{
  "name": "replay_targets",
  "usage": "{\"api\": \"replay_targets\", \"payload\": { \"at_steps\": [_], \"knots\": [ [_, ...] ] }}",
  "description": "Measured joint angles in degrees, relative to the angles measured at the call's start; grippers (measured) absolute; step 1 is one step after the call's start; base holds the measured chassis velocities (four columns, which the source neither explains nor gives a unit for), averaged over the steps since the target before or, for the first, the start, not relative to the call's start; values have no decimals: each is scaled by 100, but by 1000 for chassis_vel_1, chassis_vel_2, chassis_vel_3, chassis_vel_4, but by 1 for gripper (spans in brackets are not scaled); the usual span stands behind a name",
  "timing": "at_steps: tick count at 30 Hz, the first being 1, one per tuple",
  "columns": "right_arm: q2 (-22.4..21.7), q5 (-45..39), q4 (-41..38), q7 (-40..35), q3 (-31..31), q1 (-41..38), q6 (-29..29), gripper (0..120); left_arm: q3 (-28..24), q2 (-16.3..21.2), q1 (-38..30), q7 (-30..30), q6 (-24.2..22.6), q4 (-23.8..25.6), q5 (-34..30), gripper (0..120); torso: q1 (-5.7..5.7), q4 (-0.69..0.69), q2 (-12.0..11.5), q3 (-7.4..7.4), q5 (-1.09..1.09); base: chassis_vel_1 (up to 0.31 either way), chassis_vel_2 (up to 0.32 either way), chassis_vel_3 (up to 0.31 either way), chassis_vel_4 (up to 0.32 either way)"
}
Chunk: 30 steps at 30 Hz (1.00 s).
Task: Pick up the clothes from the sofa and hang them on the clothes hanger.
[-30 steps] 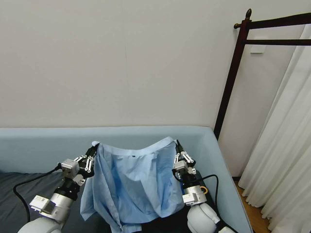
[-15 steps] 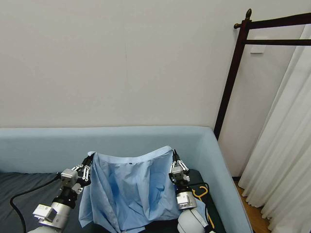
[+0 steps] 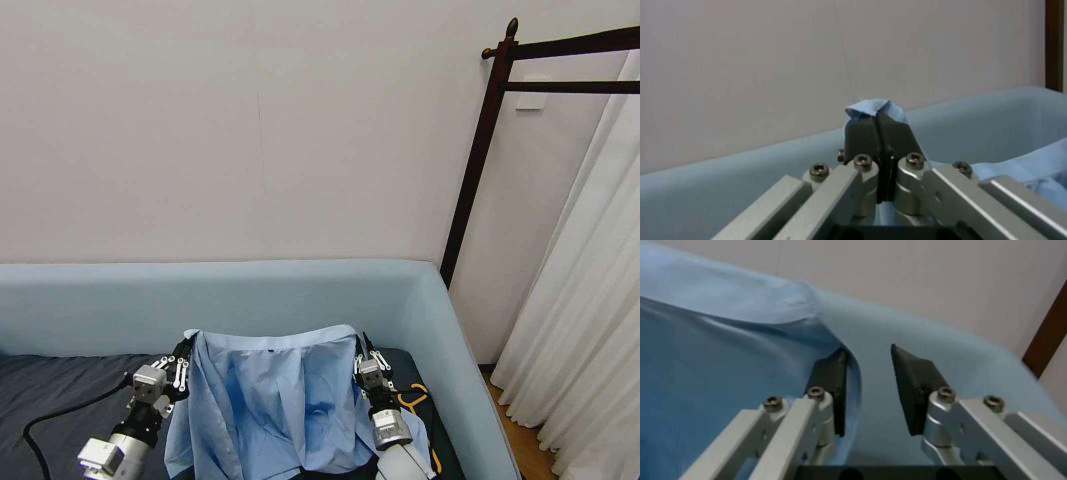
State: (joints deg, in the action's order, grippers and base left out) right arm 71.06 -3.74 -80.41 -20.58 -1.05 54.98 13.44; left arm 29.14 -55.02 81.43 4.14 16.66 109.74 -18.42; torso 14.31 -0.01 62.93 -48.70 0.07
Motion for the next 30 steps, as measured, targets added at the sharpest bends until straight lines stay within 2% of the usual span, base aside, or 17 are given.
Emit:
{"api": "replay_targets", "payload": {
  "at_steps": [5, 6, 9, 13, 18, 20, 27, 30],
  "knots": [
    [-520, -811, 436, 444, 270, 120, -324, 52, 7, -95, 8, 6, 31, -154, 66, 0, 0, -2, 0, 0, 0, 0, 0, 0, 0],
    [-520, -811, 436, 444, 270, 120, -324, 52, 7, -95, 8, 6, 31, -154, 66, 0, 0, -2, 0, 0, 0, 0, 0, 0, 0],
    [-766, -1451, 649, 551, 354, 115, -851, 68, 22, -161, -2, 7, 1, -104, 92, 0, 0, -2, 0, 0, 1, 0, 0, 0, 0],
    [-843, -1918, 675, 569, 371, 112, -1284, 81, 52, -177, -17, 13, -39, -92, 97, 0, 0, -1, 0, 0, 0, 0, 0, 0, 0],
    [-788, -1790, 1084, 707, 284, -38, -1547, 98, 136, -182, 14, 14, -36, -97, 109, 0, 0, -1, 0, 0, -1, 0, 0, 0, 0],
    [-656, -1647, 1409, 690, 258, -198, -1576, 100, 252, -120, 10, 26, -21, -114, 72, 0, 0, 0, 0, 0, -1, 0, 0, 0, 0],
    [-528, -1557, 1651, 600, 251, -356, -1609, 100, 454, 177, 12, 57, 19, -119, -123, 0, 0, 2, 0, 0, -1, 0, 0, 0, 0],
    [-491, -1504, 1631, 392, 499, -280, -1633, 100, 530, 636, -170, 63, 163, -455, -229, 0, 0, -4, 0, 0, -3, 0, 0, 0, 0]
  ]
}}
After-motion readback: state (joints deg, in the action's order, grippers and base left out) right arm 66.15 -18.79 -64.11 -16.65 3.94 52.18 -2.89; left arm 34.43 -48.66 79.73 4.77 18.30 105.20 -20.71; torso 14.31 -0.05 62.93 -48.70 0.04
